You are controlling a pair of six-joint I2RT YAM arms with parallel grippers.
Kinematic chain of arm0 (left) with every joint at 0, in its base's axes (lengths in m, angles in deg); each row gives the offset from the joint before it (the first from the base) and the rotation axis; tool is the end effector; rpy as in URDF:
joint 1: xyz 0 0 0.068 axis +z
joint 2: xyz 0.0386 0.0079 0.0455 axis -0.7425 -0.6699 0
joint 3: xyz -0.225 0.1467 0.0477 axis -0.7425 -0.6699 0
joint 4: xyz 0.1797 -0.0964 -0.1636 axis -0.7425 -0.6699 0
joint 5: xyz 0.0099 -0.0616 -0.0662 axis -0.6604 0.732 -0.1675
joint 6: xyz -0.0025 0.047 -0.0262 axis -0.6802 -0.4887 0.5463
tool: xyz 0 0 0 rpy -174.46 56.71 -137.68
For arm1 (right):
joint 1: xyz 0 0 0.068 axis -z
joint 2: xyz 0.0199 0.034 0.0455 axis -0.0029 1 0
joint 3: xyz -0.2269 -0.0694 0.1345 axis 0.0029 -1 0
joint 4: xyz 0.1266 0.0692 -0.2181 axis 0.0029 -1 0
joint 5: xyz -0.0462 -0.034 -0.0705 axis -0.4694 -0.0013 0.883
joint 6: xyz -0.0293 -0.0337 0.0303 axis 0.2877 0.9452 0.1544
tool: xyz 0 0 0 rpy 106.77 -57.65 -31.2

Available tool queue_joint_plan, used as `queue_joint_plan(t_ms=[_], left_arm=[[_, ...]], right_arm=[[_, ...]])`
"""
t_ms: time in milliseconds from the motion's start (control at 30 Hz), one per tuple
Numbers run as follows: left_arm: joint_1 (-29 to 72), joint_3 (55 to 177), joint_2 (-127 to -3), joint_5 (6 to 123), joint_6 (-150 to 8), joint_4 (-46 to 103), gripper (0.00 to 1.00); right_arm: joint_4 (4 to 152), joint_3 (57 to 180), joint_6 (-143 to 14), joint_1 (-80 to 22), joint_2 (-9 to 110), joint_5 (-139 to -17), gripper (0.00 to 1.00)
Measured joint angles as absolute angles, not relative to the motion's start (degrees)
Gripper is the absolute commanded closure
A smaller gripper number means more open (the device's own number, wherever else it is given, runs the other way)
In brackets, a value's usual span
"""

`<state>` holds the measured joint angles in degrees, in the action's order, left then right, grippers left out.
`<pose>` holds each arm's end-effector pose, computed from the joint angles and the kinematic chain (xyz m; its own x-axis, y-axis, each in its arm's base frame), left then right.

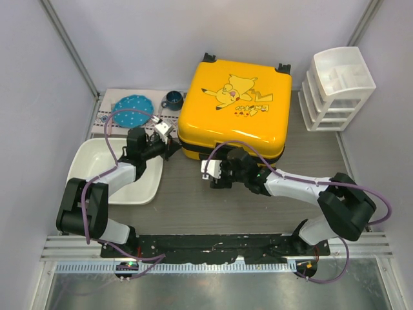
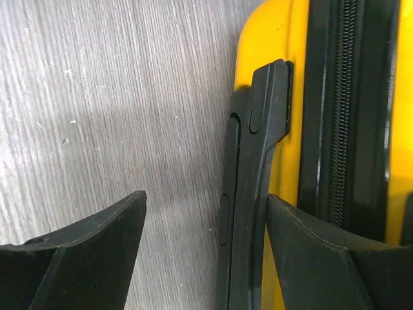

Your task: Open, take out, and arrange the luggage

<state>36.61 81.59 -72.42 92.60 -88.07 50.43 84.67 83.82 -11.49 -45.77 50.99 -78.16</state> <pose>0.2888 -0.0792 0.2082 -0.2727 0.1403 -0.9518 0.7330 0.6711 -0.1111 0.2027 0.2163 0.1982 0.2976 -0.7253 -0.6208 -0.8273 0.1287 -0.5469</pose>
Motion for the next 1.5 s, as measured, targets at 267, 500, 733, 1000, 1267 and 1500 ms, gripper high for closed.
queue_joint_plan(t_ms=[267, 500, 733, 1000, 1267, 1500], left_arm=[[36.67, 81.57, -72.46, 92.38, -87.9, 50.61, 1.0], [37.11, 81.59, -73.07, 93.3, -89.08, 51.0, 1.0], [38.01, 82.57, -74.25, 98.7, -91.68, 51.02, 1.0], [37.39, 84.45, -74.82, 107.42, -93.21, 50.39, 1.0], [36.28, 94.73, -85.01, 102.17, -93.03, 57.32, 0.93], [35.82, 88.96, -79.89, 105.74, -95.22, 53.84, 0.58]], right_arm=[[83.56, 88.06, -11.53, -47.36, 56.56, -72.43, 0.72], [81.7, 91.4, -13.5, -45.9, 58.05, -71.34, 0.99], [77.83, 85.74, -10.96, -42.01, 49.76, -77.33, 0.99], [61.85, 77.57, 0.08, -34.36, 32.5, -83.9, 0.99], [51.41, 75.23, 6.89, -31.12, 23.93, -84.01, 0.99], [50.2, 75.27, 7.77, -30.73, 23.36, -84.45, 0.99]])
